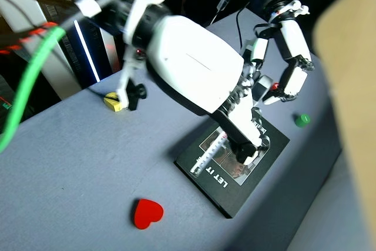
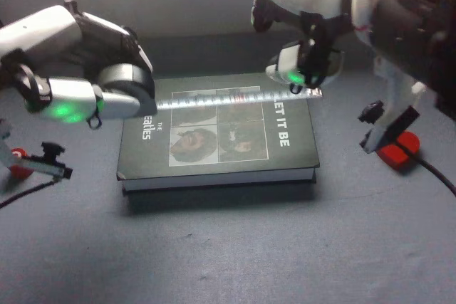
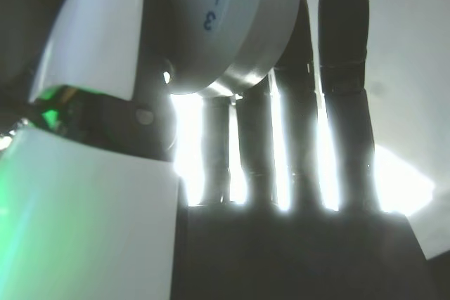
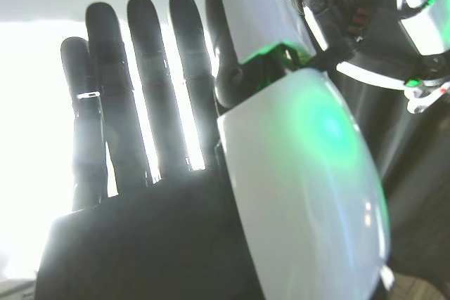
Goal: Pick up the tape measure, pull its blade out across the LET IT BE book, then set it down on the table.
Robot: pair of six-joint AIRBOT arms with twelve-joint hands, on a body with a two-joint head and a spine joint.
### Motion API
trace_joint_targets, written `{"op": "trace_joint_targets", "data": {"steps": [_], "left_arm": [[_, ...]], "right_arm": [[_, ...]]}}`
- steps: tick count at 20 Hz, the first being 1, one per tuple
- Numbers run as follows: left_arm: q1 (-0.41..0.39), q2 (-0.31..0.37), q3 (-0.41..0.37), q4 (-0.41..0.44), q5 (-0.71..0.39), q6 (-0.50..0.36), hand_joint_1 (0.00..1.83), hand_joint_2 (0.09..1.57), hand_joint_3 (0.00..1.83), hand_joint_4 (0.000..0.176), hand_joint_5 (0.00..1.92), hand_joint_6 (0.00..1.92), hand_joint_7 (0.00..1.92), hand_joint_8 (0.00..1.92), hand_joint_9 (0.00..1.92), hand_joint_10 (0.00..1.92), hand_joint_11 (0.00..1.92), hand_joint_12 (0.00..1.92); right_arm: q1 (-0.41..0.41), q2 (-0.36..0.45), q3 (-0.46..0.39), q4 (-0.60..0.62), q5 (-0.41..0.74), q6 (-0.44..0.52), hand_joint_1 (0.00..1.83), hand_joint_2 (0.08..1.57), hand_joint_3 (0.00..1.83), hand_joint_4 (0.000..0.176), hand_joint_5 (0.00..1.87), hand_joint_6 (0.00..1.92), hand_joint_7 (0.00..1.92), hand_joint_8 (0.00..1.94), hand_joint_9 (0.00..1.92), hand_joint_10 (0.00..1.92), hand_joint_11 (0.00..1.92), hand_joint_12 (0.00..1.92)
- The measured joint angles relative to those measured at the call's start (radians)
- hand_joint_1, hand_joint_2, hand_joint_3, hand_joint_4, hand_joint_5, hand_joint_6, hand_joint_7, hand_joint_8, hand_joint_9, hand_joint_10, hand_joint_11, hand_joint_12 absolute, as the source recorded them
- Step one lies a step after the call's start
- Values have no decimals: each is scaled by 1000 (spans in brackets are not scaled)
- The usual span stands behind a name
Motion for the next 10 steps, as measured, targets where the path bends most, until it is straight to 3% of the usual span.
{"op": "trace_joint_targets", "data": {"steps": [4,10], "left_arm": [[-30,20,15,-12,32,-35,1376,1112,1,0,890,1008,1047,875,889,1269,792,1174],[-13,36,30,-11,57,-63,1374,1122,0,0,851,1029,1034,919,885,1279,805,1187]], "right_arm": [[-26,-83,72,-36,16,49,1006,1125,1,0,755,13,747,13,737,20,281,889],[-23,-105,128,-79,9,77,1004,1124,0,0,744,4,735,3,718,8,274,891]]}}
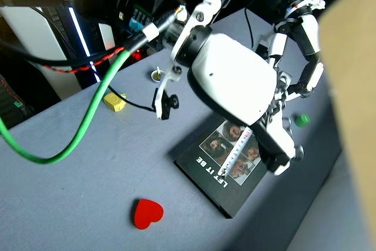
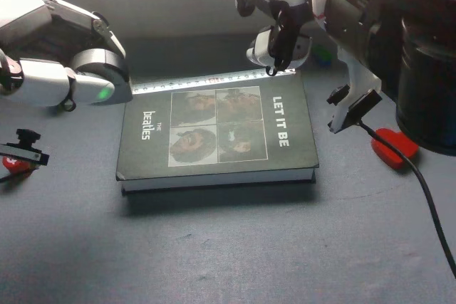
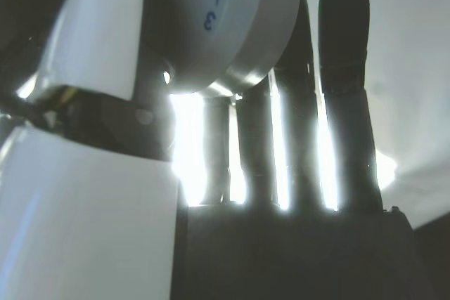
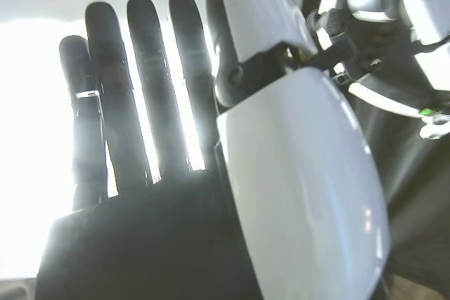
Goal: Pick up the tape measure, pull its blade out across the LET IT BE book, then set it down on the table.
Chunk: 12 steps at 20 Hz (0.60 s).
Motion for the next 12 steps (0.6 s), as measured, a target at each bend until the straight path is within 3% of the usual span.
{"op": "trace_joint_targets", "data": {"steps": [12], "left_arm": [[-5,0,0,-11,-3,-55,1375,1117,0,0,872,1018,1030,893,902,1272,800,1178]], "right_arm": [[-18,-48,121,42,-50,-4,1022,1131,2,0,760,7,776,11,763,16,305,914]]}}
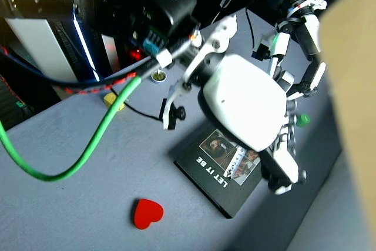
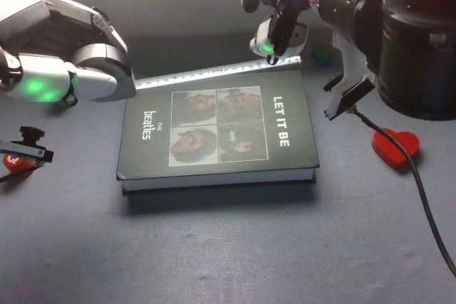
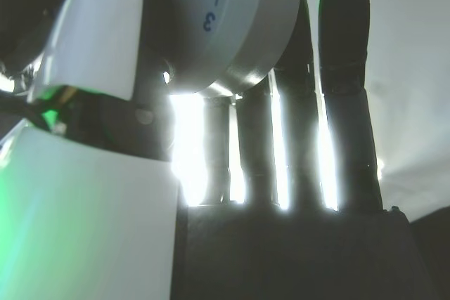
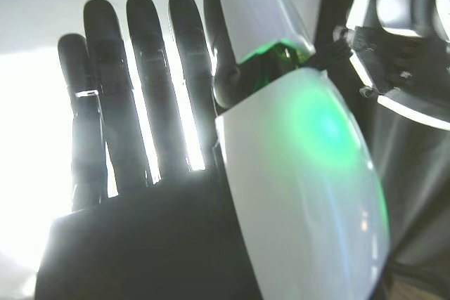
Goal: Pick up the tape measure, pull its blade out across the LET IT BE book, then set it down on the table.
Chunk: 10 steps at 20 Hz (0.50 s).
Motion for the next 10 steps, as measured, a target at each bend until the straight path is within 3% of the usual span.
{"op": "trace_joint_targets", "data": {"steps": [2,8,10], "left_arm": [[-1,0,0,1,-2,-6,1374,1120,0,0,850,1052,1030,889,901,1273,801,1174],[13,-5,30,127,-32,-131,1373,1121,0,0,870,1033,1012,916,896,1280,786,1186],[14,-11,33,147,-31,-137,1374,1120,0,0,875,1026,1011,918,898,1279,789,1184]], "right_arm": [[-16,-6,5,-19,-8,12,1020,1130,1,0,767,9,776,11,763,15,304,914],[-37,-26,23,-45,-21,23,1019,1131,1,0,779,10,793,12,762,11,290,912],[-40,-29,32,-48,-20,24,1019,1131,1,0,779,9,796,12,763,11,295,914]]}}
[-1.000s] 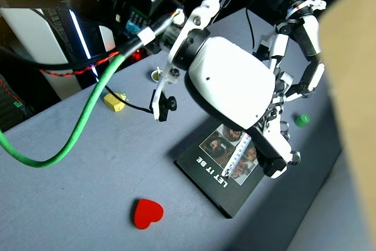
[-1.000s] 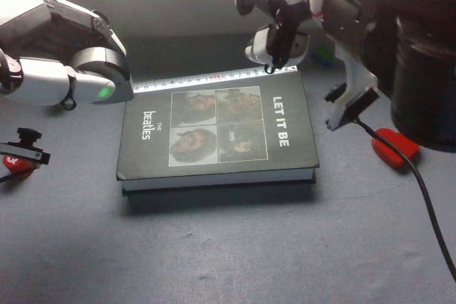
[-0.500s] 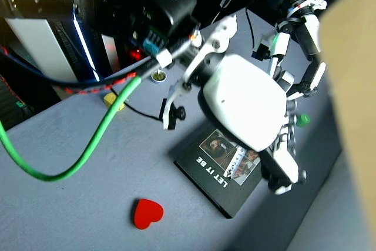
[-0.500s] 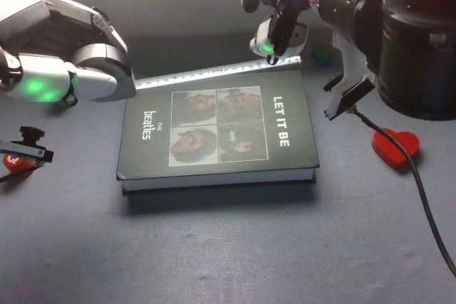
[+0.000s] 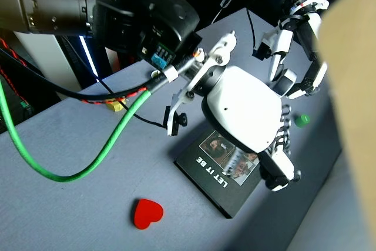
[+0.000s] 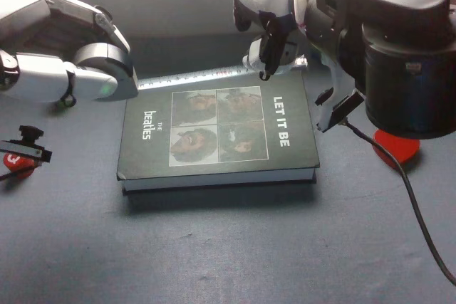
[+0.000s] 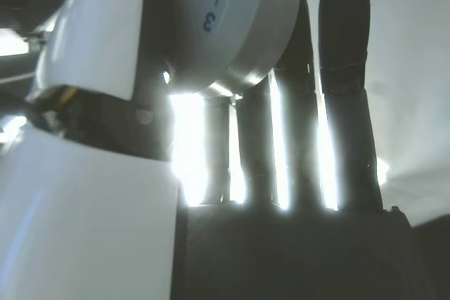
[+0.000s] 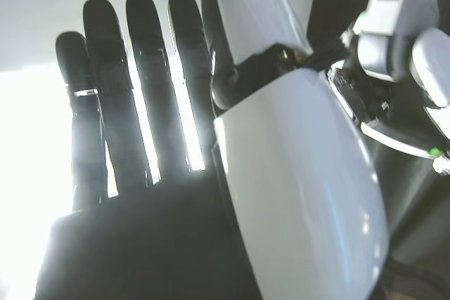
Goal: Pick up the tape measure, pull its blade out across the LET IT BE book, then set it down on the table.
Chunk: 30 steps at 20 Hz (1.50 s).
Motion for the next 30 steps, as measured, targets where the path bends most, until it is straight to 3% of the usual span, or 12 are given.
{"op": "trace_joint_targets", "data": {"steps": [4,8,30], "left_arm": [[0,-2,0,23,-9,-13,1374,1120,0,0,872,1027,1020,912,893,1281,795,1184],[0,-2,2,25,-13,-14,1376,1116,0,0,875,1023,1034,888,902,1267,813,1183],[6,-2,3,31,-16,-14,1375,1117,0,0,884,1009,1031,887,894,1287,804,1209]], "right_arm": [[0,-2,5,0,-6,0,1022,1133,2,0,786,10,815,16,778,15,310,923],[0,-4,9,105,-37,-64,1015,1130,0,0,804,13,817,12,783,14,298,921],[-7,-10,14,122,-39,-77,1012,1124,0,0,816,7,812,0,800,8,327,946]]}}
